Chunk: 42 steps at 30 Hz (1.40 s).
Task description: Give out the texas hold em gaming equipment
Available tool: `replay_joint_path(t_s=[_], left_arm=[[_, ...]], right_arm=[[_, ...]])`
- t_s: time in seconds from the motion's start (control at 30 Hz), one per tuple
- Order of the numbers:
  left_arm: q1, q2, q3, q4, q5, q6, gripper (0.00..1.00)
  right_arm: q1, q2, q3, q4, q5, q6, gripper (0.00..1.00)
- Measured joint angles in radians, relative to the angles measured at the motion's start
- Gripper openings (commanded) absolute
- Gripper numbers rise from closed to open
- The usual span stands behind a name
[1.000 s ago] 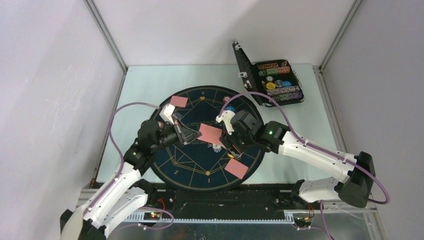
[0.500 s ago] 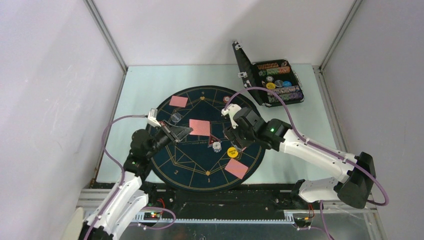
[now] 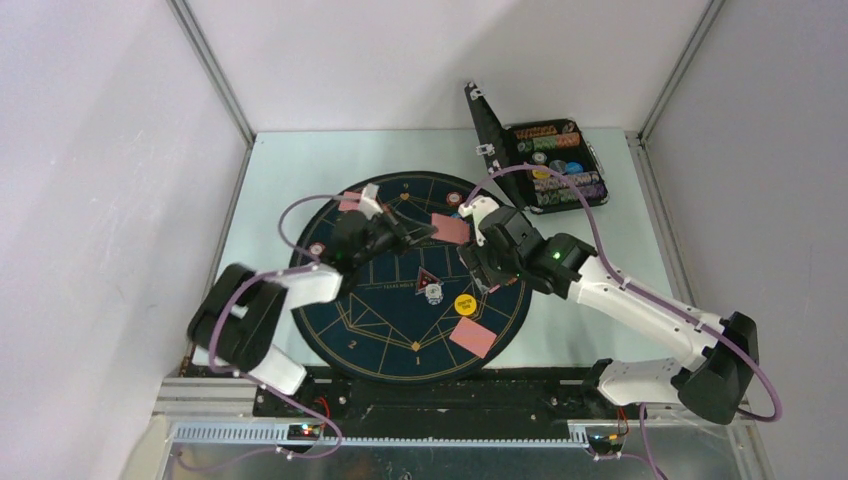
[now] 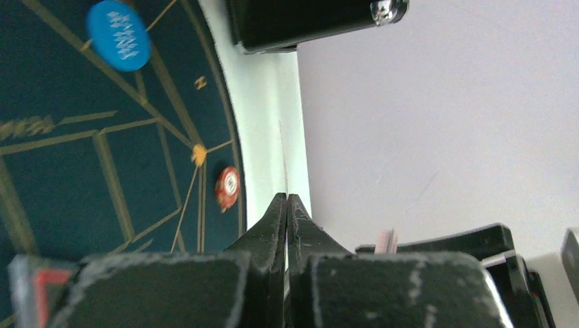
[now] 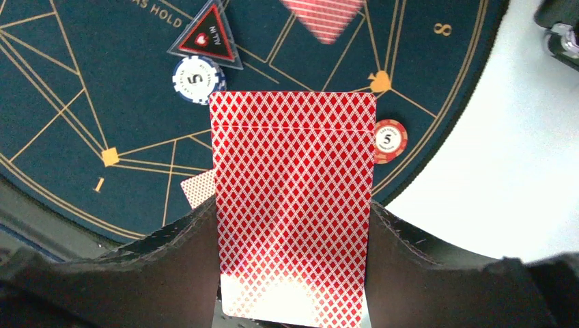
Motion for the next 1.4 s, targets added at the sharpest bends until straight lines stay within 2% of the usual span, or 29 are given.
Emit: replay_joint_path(t_s=[0.17,0.33,0.63,0.73,0.77,0.83,1.03,1.17,1.2,1.3,1.4], left_arm=[[-0.089,0.302,0.248,0.102,-0.019,-0.037,0.00],[-0.146,0.502,0.442,0.061,-0.051,-0.051,0.00],[-0.208,0.640,0.653,-0.109,-0.139,-0.041,0.00],[-0.213,0.663,0.686,-0.173,-0.170,-0.033,0.04],[-0.213,0.670,0.694,-0.194,-0.177,-0.032,0.06],[-0.214,0.686,0.710,-0.237,-0.183,-0.025,0.24],[-0.213,0.702,0.721,-0.320,-0.208,0.003,0.53],[-0.213,0.677,0.711,-0.368,-0.214,0.049,0.65],[-0.213,0.655,0.695,-0.376,-0.216,0.061,0.68],[-0.214,0.555,0.628,-0.413,-0.224,0.097,0.93],[-0.213,0.419,0.571,-0.469,-0.235,0.139,0.99]], right_arm=[[-0.026,-0.012,0.000,-0.004,0.013,0.018,0.00],[-0.045,-0.027,0.000,-0.013,0.014,0.028,0.00],[-0.064,-0.030,0.000,-0.015,0.013,0.028,0.00],[-0.068,-0.030,0.000,-0.016,0.013,0.028,0.00],[-0.069,-0.030,0.000,-0.015,0.013,0.028,0.00],[-0.071,-0.030,0.000,-0.016,0.013,0.028,0.00],[-0.072,-0.030,0.000,-0.018,0.008,0.028,0.00],[-0.072,-0.030,0.000,-0.020,0.007,0.028,0.00],[-0.072,-0.030,0.000,-0.020,0.006,0.028,0.00],[-0.072,-0.030,0.000,-0.021,0.006,0.028,0.00],[-0.072,-0.031,0.000,-0.023,0.006,0.028,0.00]])
